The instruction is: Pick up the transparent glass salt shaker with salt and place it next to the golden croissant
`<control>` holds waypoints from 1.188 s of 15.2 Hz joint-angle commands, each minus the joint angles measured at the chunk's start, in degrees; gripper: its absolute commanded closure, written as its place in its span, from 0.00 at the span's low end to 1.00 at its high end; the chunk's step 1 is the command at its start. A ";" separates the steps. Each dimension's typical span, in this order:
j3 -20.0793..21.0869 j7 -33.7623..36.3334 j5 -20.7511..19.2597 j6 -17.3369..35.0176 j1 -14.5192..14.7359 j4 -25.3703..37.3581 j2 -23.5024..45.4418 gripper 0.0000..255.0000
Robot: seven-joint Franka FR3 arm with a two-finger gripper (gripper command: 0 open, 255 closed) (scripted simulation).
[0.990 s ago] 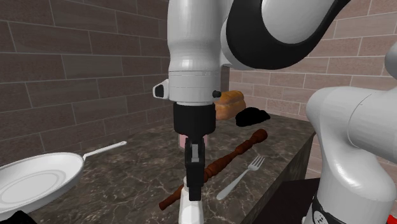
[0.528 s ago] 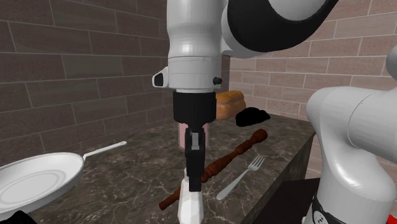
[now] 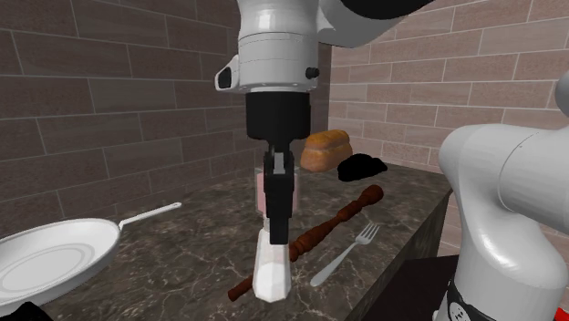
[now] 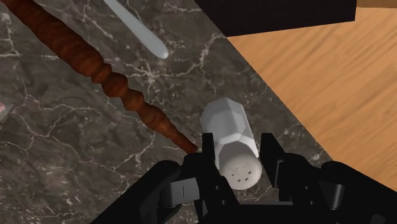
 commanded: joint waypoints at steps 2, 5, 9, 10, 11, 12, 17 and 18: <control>0.25 0.21 0.10 -2.67 0.03 1.82 -0.83 1.00; 0.47 0.39 0.20 -5.22 0.08 3.80 -1.41 1.00; 0.74 0.62 0.35 -8.51 0.16 6.58 -1.93 1.00; 0.80 0.67 0.39 -9.31 0.18 7.30 -2.02 1.00; 0.86 0.72 0.43 -10.11 0.20 8.02 -2.10 1.00; 0.92 0.77 0.47 -10.90 0.23 8.76 -2.15 1.00; 1.20 1.01 0.67 -14.75 0.36 12.56 -2.21 1.00; 1.25 1.06 0.71 -15.51 0.39 13.35 -2.18 1.00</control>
